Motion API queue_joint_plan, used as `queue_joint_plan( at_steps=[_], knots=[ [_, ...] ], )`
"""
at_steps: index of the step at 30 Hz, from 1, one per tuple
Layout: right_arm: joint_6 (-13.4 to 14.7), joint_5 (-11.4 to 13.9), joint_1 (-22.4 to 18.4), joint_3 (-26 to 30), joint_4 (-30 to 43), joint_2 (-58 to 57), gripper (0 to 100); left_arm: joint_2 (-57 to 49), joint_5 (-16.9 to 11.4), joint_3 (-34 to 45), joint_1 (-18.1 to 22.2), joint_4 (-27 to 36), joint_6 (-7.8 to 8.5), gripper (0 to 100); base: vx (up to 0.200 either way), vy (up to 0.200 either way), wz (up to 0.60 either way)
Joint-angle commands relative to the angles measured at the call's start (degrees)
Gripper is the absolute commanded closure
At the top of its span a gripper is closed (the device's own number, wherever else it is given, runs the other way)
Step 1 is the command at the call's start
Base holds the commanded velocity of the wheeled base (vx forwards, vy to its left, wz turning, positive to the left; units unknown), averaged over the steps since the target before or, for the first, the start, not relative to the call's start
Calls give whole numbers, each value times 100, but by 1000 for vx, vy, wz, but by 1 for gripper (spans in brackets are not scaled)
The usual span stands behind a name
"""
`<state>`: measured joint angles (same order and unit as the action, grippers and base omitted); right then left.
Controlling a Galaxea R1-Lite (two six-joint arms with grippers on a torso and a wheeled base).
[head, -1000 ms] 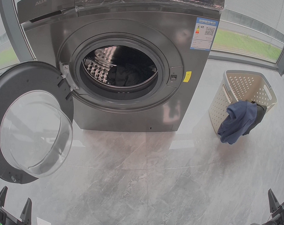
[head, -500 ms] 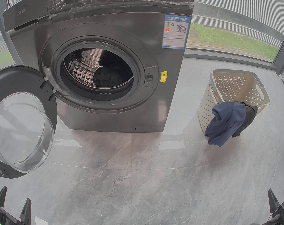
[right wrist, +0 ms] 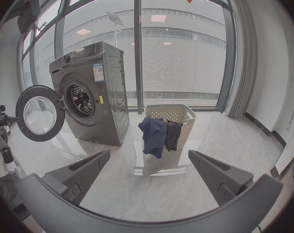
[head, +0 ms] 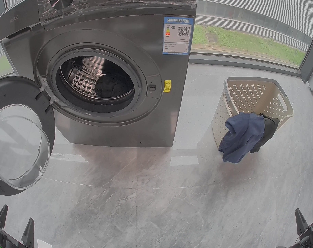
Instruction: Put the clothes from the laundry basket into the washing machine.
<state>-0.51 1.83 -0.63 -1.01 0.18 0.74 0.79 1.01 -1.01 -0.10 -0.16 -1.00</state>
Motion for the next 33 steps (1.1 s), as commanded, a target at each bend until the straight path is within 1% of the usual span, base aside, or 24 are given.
queue_joint_plan(
  at_steps=[1, 7, 16, 18, 20, 25, 28, 31, 33],
  knots=[
    [-2, 2, 2, 92, -1, -30, 0, -62, -5, 92, 1, -2, -6, 0, 0, -200, 0],
    [-2, 2, 2, 92, -1, -30, 0, -62, 4, 92, 1, -2, -41, 0, 0, -200, 0],
    [-2, 2, 2, 92, -1, -30, 0, -62, 4, 101, 1, -11, -23, 0, 0, 0, 0],
    [-2, 2, 2, 92, -1, -30, 0, -62, 4, 101, 1, -11, -32, 0, 0, -200, 0],
    [-2, 2, 2, 92, -1, -30, 0, -62, 13, 101, 1, -2, 3, 0, 0, -200, 0],
    [-2, 2, 2, 92, -1, -30, 0, -62, 4, 101, 1, -11, -23, 0, 0, -200, 0],
    [-2, 2, 2, 92, -1, -30, 0, -62, 22, 101, 1, -2, 47, 0, 0, -200, 0],
    [-2, 2, 2, 92, -1, -30, 0, -62, 13, 101, 1, -11, 30, 0, 0, -200, 0],
    [-2, 2, 2, 92, -1, -30, 0, -62, 4, 101, 1, -2, 47, 0, 0, 0, 0]
  ],
)
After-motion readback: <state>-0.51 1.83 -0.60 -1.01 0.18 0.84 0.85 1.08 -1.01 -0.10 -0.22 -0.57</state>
